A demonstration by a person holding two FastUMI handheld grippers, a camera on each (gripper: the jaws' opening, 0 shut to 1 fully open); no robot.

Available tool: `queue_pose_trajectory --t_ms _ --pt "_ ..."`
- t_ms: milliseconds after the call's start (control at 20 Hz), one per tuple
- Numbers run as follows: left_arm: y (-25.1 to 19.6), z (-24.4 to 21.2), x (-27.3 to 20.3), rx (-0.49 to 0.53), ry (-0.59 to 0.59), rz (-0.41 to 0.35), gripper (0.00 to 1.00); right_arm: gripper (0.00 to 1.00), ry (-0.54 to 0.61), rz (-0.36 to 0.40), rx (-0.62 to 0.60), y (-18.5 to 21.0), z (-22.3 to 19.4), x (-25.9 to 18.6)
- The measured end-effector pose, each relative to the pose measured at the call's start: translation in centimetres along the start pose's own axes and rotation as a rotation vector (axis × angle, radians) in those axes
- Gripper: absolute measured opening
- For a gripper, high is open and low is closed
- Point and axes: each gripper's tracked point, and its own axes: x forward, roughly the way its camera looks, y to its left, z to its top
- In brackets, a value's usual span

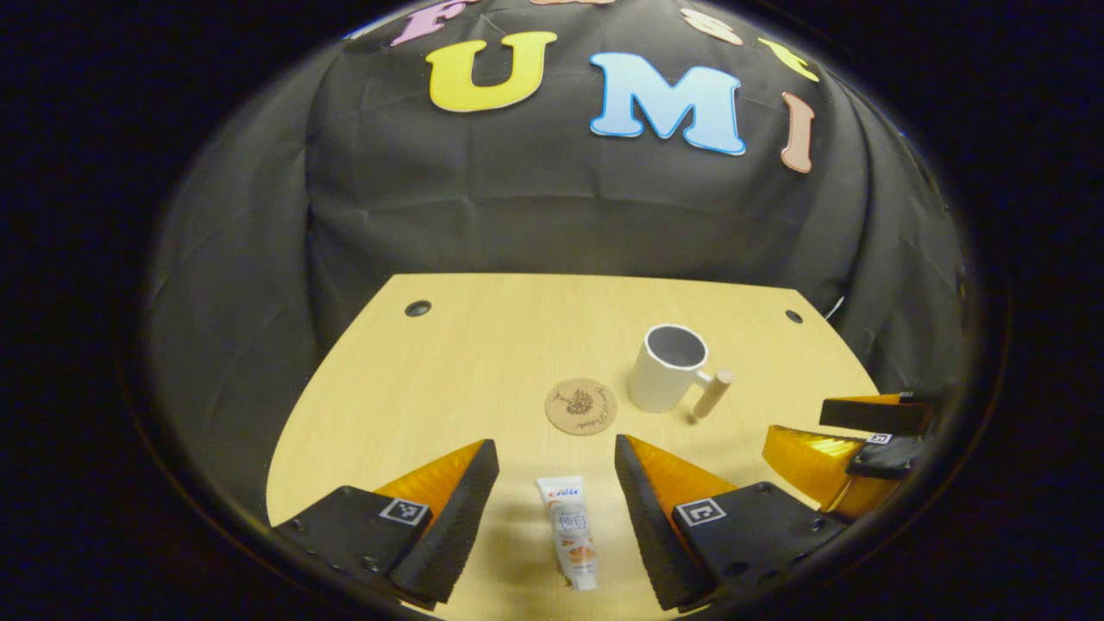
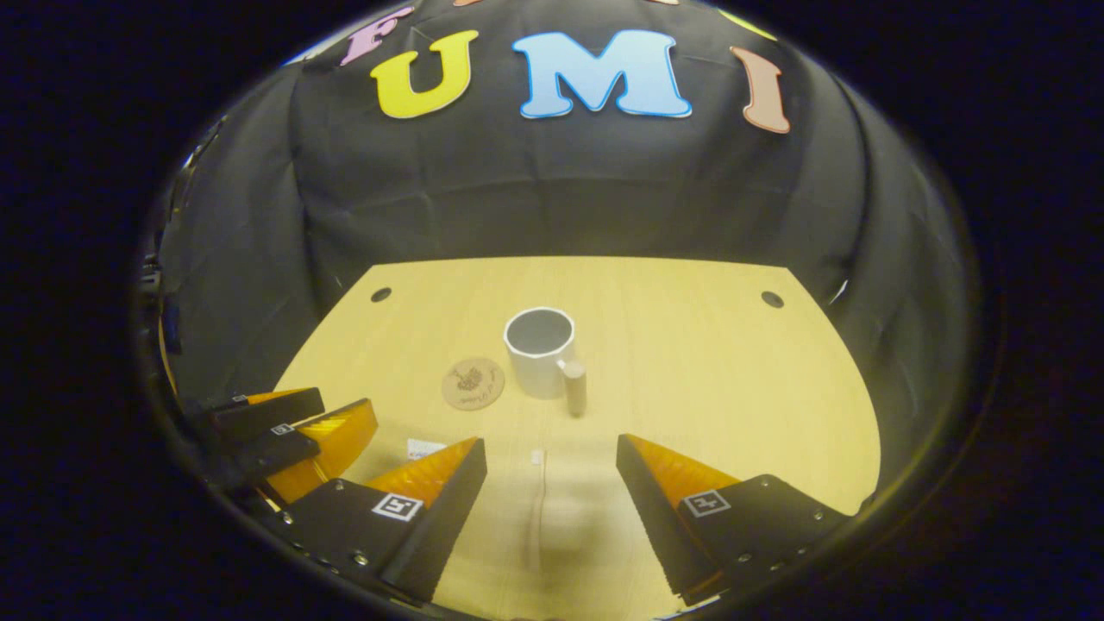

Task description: Put the toothbrush and toothpaste on the desktop into the cup, then pick up the cup and place it on the coaster on the desktop.

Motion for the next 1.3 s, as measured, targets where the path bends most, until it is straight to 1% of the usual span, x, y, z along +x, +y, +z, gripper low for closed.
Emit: queue_pose_trajectory --t_ms 350,550,700,900,1300 --pt "-0.6 -5.3 2.4 -0.008 0.164 -0.030 0.88 0.93 0.171 0.018 -0.004 0.7 -4.9 2.6" --pt "-0.8 -9.1 3.4 -0.011 0.302 -0.028 0.89 0.94 0.264 0.020 -0.001 0.8 -7.6 4.1" --pt "-1.0 -10.8 4.0 -0.036 0.371 -0.028 0.90 0.94 0.327 0.014 -0.001 0.6 -9.0 4.7" --pt "-0.7 -12.4 4.7 -0.037 0.430 -0.020 0.90 0.93 0.393 0.010 -0.013 0.5 -10.8 5.6" --pt "-0.6 -14.5 5.7 -0.060 0.518 0.005 0.90 0.94 0.473 -0.013 -0.048 0.3 -12.5 7.1"
